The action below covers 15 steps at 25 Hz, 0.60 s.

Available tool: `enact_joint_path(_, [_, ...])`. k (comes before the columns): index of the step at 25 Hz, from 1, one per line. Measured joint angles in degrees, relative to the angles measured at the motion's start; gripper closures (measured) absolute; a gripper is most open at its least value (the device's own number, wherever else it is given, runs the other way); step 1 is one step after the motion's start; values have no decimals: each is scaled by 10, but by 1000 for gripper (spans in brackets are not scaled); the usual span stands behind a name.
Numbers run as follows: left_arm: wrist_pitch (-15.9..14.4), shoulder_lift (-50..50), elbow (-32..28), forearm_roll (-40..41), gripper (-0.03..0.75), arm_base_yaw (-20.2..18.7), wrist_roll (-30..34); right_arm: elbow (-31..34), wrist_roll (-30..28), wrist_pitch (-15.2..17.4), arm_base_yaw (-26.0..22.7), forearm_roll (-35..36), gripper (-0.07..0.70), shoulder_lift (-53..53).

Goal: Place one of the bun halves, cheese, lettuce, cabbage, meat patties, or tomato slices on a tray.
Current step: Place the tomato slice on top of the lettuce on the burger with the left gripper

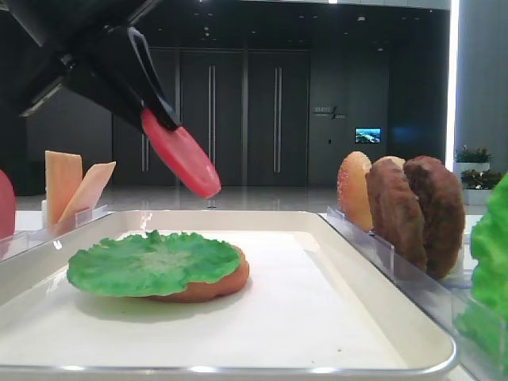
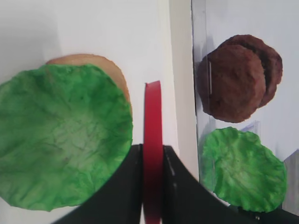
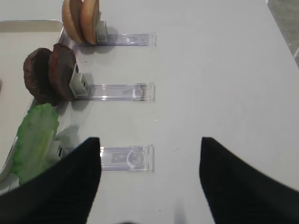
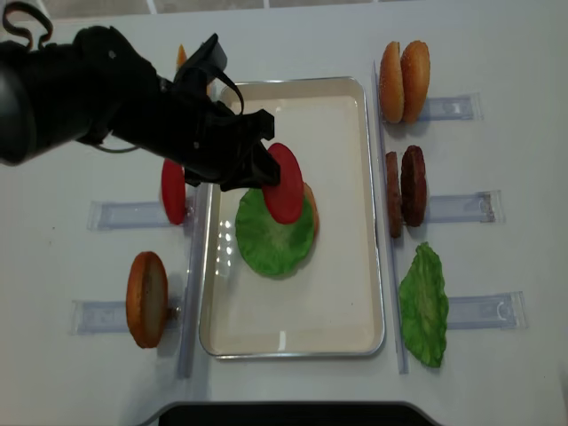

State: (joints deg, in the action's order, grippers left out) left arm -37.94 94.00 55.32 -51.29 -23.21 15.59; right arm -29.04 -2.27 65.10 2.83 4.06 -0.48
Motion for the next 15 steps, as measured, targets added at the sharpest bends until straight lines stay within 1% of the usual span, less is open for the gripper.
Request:
enact_joint_path(4, [8,8,-18,-37,658,0,48,0,0,0,0,0,196,0])
enact_joint_path(7, [15,19,-23,-50,658,0,78,0,0,0,0,0,196,0])
enact_joint_path(15, [31,46,-23,-76,658,0,127,0,0,0,0,0,196,0])
